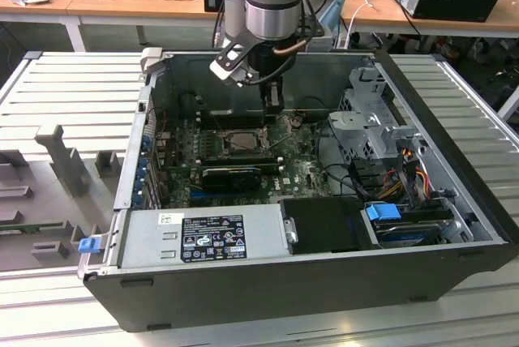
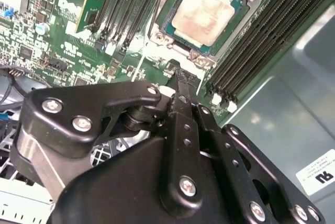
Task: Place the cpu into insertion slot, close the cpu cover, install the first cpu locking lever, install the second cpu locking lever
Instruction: 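Close the cpu cover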
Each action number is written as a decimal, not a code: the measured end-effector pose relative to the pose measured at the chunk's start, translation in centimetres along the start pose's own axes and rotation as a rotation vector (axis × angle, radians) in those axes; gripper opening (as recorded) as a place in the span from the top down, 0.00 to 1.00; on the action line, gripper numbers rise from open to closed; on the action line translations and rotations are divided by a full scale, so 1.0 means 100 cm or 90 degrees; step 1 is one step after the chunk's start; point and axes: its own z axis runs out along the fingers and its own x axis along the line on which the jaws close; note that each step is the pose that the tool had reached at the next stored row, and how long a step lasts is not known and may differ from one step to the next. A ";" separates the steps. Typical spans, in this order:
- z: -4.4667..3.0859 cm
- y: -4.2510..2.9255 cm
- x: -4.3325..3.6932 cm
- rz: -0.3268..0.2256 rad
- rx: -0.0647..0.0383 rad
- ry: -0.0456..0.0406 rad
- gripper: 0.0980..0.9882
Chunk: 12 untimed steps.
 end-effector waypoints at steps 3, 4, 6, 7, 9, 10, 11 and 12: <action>0.0003 0.0049 0.0000 0.000 0.000 -0.0002 0.99; 0.0005 0.0083 0.0001 0.000 0.000 -0.0001 0.99; 0.0002 0.0117 0.0002 0.000 0.000 -0.0003 0.99; -0.0007 0.0125 0.0002 0.000 0.000 -0.0002 0.99; -0.0033 0.0150 0.0003 0.000 0.000 -0.0003 0.99; -0.0034 0.0210 0.0004 0.000 0.001 0.0001 0.99; -0.0031 0.0253 0.0005 -0.001 0.002 0.0000 0.99; -0.0028 0.0295 0.0005 -0.002 0.003 -0.0001 0.99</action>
